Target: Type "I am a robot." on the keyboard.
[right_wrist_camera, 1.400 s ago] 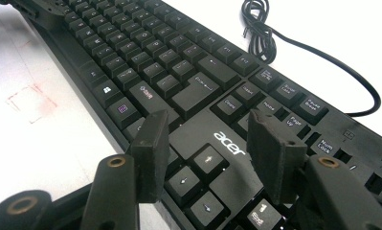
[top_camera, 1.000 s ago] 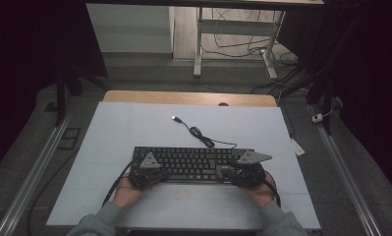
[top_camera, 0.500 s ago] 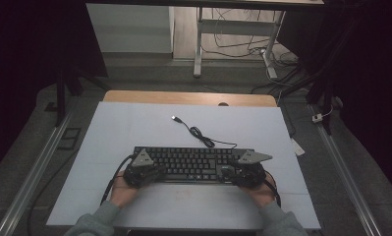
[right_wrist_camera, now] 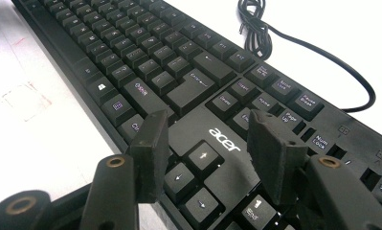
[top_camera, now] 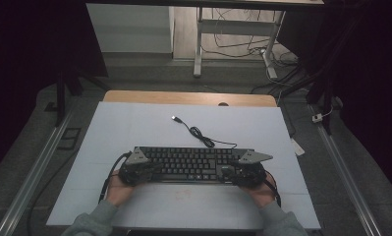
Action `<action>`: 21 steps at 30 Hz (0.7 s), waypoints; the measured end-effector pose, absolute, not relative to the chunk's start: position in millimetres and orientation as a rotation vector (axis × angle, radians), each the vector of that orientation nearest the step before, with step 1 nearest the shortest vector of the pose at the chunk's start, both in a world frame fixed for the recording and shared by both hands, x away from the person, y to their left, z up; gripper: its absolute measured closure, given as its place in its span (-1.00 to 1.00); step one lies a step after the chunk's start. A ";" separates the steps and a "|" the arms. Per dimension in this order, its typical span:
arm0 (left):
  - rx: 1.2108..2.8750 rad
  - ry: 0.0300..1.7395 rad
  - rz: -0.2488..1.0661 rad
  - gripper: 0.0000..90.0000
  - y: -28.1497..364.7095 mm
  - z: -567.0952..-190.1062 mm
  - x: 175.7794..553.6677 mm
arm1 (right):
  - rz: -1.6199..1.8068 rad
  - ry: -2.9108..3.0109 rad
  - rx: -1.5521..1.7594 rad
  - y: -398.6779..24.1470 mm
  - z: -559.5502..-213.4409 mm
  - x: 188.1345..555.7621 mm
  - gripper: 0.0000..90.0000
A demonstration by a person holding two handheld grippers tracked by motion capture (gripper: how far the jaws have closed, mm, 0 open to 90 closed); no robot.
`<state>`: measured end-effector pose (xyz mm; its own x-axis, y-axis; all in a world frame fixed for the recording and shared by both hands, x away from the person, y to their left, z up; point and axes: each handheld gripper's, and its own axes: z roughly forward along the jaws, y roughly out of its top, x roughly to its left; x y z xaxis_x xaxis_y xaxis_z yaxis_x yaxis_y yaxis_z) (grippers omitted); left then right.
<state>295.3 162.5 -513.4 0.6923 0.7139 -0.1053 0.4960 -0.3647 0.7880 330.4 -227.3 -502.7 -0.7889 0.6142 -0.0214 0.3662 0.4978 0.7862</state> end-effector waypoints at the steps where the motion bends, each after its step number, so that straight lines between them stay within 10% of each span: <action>1: 2.037 0.934 0.325 0.69 164.0 -513.5 295.5 | 1.178 2.447 0.827 -227.4 -502.7 330.4 0.11; 9: 2.018 1.008 0.354 0.18 175.4 -514.1 297.3 | 1.177 2.446 0.828 -228.1 -502.9 331.0 0.10; 21: 1.994 1.051 0.363 0.02 187.6 -513.9 298.1 | 1.177 2.444 0.829 -228.5 -503.0 331.2 0.10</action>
<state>298.1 187.6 -513.9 0.6077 0.7853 -0.1187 0.5445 -0.3031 0.7821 331.2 -228.5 -503.0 -0.7870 0.6166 -0.0215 0.3677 0.4968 0.7861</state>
